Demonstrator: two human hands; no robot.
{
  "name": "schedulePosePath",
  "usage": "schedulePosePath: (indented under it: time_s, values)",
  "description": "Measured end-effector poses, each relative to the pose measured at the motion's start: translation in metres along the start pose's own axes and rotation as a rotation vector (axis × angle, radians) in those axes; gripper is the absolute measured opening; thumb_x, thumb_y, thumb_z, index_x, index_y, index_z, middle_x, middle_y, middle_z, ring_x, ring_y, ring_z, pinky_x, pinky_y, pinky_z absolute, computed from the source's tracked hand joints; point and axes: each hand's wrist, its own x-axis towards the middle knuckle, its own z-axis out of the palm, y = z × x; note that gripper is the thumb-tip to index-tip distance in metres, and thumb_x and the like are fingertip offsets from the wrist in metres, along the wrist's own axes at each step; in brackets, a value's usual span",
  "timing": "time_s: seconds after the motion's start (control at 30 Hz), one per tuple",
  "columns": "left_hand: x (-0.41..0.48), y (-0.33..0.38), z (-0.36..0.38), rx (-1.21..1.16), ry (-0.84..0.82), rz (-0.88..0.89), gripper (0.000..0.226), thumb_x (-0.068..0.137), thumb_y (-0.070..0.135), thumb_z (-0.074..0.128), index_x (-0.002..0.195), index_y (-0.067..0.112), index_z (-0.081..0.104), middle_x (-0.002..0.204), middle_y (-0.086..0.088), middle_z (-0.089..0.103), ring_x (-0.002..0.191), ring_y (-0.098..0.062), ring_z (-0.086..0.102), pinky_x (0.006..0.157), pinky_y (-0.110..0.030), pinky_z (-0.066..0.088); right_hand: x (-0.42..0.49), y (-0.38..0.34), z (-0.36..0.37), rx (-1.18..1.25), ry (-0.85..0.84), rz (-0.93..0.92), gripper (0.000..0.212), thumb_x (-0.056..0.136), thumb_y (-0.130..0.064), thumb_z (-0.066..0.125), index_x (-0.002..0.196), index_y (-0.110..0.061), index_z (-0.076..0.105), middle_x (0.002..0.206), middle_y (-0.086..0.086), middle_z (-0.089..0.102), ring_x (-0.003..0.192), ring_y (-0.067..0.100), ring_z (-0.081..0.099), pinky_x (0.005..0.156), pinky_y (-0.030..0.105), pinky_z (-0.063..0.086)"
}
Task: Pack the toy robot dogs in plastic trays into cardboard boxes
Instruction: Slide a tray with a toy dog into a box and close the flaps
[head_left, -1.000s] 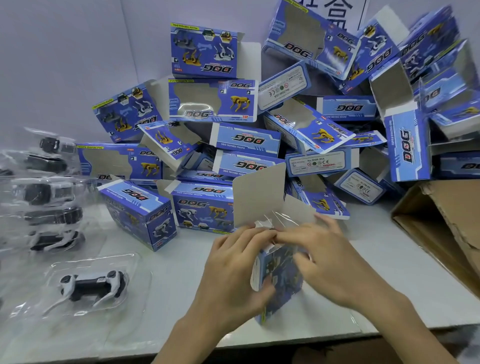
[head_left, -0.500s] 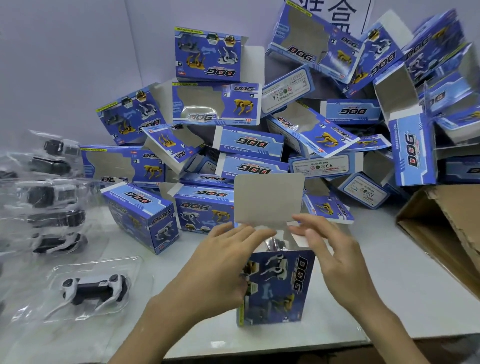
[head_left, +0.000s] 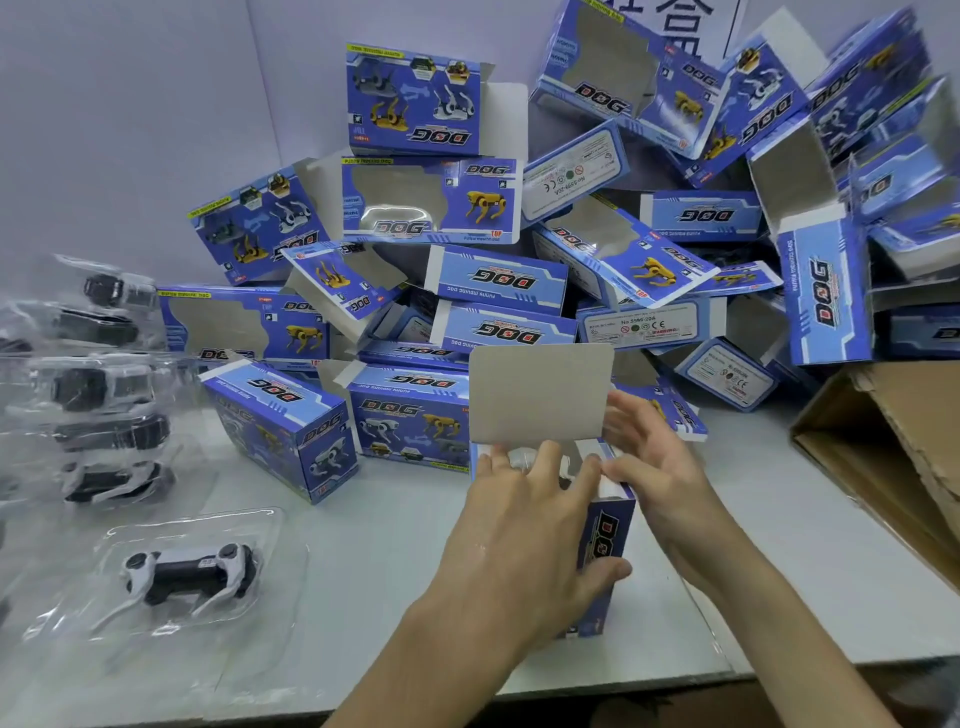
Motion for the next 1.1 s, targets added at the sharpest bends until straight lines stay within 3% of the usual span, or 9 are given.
schedulePosePath:
  time_s: [0.23, 0.5, 0.6, 0.67, 0.77, 0.87, 0.93, 1.0, 1.1]
  values:
    - [-0.007, 0.008, 0.011, 0.001, 0.048, -0.053, 0.079, 0.089, 0.075, 0.039, 0.151, 0.029, 0.023, 0.134, -0.005, 0.044, 0.131, -0.039, 0.036, 0.118, -0.05, 0.023, 0.056, -0.073, -0.009, -0.051, 0.014, -0.177, 0.029, 0.096, -0.021, 0.043, 0.111, -0.017, 0.068, 0.114, 0.001, 0.074, 0.107, 0.019, 0.069, 0.091, 0.033, 0.051]
    - [-0.005, 0.004, 0.014, -0.098, 0.006, -0.05, 0.08, 0.088, 0.074, 0.045, 0.15, 0.033, 0.016, 0.151, -0.015, 0.021, 0.14, -0.043, 0.021, 0.118, -0.049, 0.016, 0.127, -0.124, 0.03, -0.837, -0.509, 0.222, 0.069, 0.1, -0.066, 0.019, 0.104, -0.024, 0.073, 0.107, 0.0, 0.074, 0.086, 0.015, 0.063, 0.084, 0.035, 0.045]
    - [-0.001, 0.004, 0.013, -0.096, -0.032, -0.051, 0.079, 0.083, 0.077, 0.047, 0.146, 0.035, 0.021, 0.16, -0.019, -0.024, 0.141, -0.04, 0.022, 0.115, -0.046, 0.021, 0.131, -0.123, 0.044, -1.157, -0.618, 0.265, 0.071, 0.089, -0.08, 0.021, 0.111, -0.032, 0.069, 0.126, -0.007, 0.063, 0.114, 0.012, 0.057, 0.105, 0.039, 0.034]
    - [0.003, 0.003, 0.009, -0.099, -0.049, -0.054, 0.079, 0.079, 0.078, 0.051, 0.141, 0.037, 0.027, 0.157, -0.018, -0.034, 0.136, -0.038, 0.031, 0.111, -0.045, 0.026, 0.127, -0.121, 0.046, -1.203, -0.65, 0.294, 0.093, 0.076, -0.089, 0.021, 0.142, -0.031, 0.052, 0.157, -0.006, 0.038, 0.146, 0.015, 0.031, 0.119, 0.043, 0.015]
    - [0.007, 0.001, 0.006, -0.113, -0.084, -0.048, 0.085, 0.075, 0.079, 0.057, 0.144, 0.038, 0.027, 0.156, -0.019, -0.035, 0.14, -0.036, 0.029, 0.112, -0.047, 0.027, 0.119, -0.117, 0.045, -1.095, -0.64, 0.268, 0.099, 0.072, -0.089, 0.02, 0.148, -0.031, 0.045, 0.161, -0.006, 0.031, 0.149, 0.015, 0.025, 0.117, 0.037, 0.013]
    - [0.009, 0.001, 0.005, -0.107, -0.099, -0.042, 0.091, 0.073, 0.08, 0.059, 0.147, 0.04, 0.025, 0.157, -0.02, -0.033, 0.141, -0.035, 0.028, 0.109, -0.046, 0.031, 0.113, -0.113, 0.043, -0.994, -0.616, 0.233, 0.056, 0.084, -0.083, 0.027, 0.086, -0.048, 0.071, 0.095, -0.028, 0.066, 0.1, -0.004, 0.06, 0.091, 0.026, 0.032]
    - [0.009, 0.001, 0.006, -0.103, -0.097, -0.035, 0.092, 0.073, 0.08, 0.059, 0.148, 0.041, 0.023, 0.157, -0.019, -0.033, 0.138, -0.038, 0.031, 0.108, -0.046, 0.032, 0.113, -0.109, 0.042, -0.98, -0.592, 0.167, 0.069, 0.085, -0.082, 0.03, 0.045, -0.029, 0.05, 0.045, -0.021, 0.043, 0.044, -0.004, 0.044, 0.064, 0.026, 0.028]
    - [0.009, 0.0, 0.007, -0.103, -0.087, -0.029, 0.093, 0.072, 0.081, 0.059, 0.148, 0.041, 0.023, 0.157, -0.02, -0.032, 0.138, -0.04, 0.03, 0.108, -0.046, 0.032, 0.113, -0.106, 0.043, -0.989, -0.565, 0.093, 0.066, 0.077, -0.084, 0.032, 0.052, -0.024, 0.027, 0.041, -0.013, 0.025, 0.037, 0.008, 0.023, 0.056, 0.03, 0.02]
    - [0.008, 0.0, 0.009, -0.108, -0.054, -0.023, 0.093, 0.071, 0.081, 0.06, 0.147, 0.04, 0.026, 0.158, -0.024, -0.027, 0.139, -0.037, 0.028, 0.106, -0.046, 0.034, 0.107, -0.101, 0.046, -1.038, -0.596, -0.049, 0.065, 0.073, -0.082, 0.035, 0.054, -0.021, 0.025, 0.044, -0.01, 0.022, 0.045, 0.011, 0.02, 0.053, 0.032, 0.021]
